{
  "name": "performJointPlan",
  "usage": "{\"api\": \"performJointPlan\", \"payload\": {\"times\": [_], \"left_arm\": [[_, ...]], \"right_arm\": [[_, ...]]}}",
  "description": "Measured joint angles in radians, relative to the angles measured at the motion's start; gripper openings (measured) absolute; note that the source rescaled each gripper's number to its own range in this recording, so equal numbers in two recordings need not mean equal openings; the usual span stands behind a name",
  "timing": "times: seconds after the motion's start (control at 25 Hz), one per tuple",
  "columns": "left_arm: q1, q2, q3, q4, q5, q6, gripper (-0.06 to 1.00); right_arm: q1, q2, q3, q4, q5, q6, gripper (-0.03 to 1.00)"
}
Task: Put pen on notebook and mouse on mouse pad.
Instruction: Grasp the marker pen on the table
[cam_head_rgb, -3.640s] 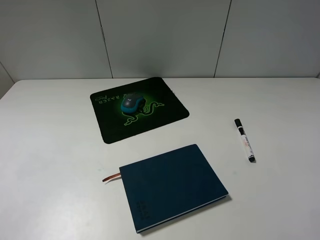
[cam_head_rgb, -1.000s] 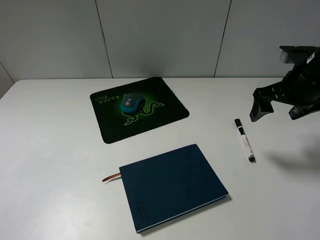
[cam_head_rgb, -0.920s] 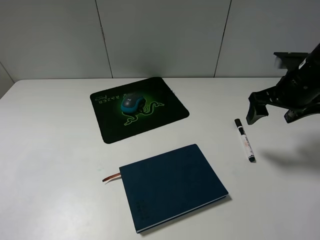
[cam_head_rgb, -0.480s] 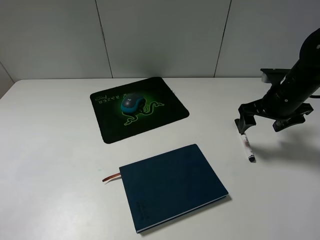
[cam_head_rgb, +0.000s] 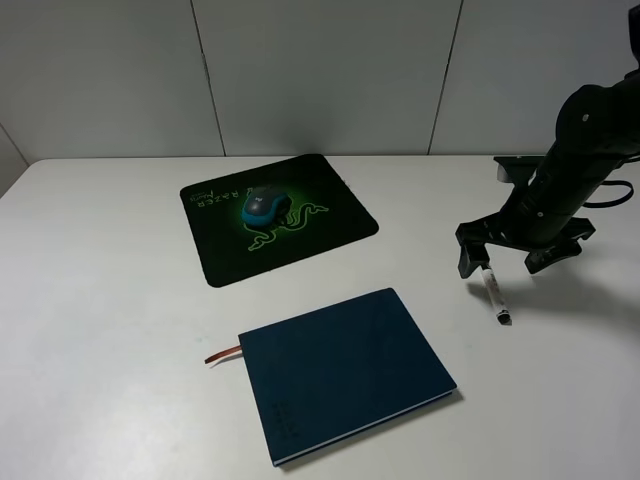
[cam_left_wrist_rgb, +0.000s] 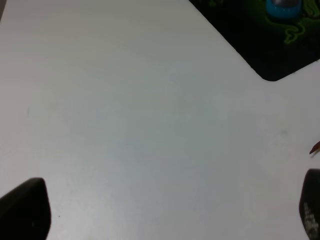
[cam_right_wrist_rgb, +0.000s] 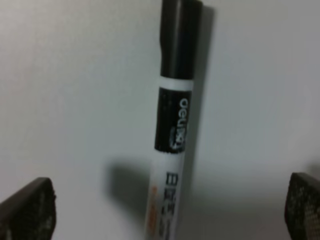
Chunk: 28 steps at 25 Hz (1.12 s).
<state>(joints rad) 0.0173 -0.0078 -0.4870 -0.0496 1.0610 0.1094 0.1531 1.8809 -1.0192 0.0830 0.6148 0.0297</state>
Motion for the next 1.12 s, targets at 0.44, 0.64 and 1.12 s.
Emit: {"api": "performJointPlan", "payload": {"times": [0.44,0.64,1.12], "left_arm": [[0.000,0.000,0.000,0.001,0.000,0.000,1.00],[0.000,0.000,0.000,0.001,0.000,0.000,1.00],[0.000,0.000,0.000,0.001,0.000,0.000,1.00]], "right_arm": [[0.000,0.062,-0.008,-0.003,-0.011,0.005,1.00],[0.000,0.064,-0.010,-0.003,-0.011,0.011,1.00],[0.000,0.065,-0.011,-0.007,-0.010,0.023,0.89]]}}
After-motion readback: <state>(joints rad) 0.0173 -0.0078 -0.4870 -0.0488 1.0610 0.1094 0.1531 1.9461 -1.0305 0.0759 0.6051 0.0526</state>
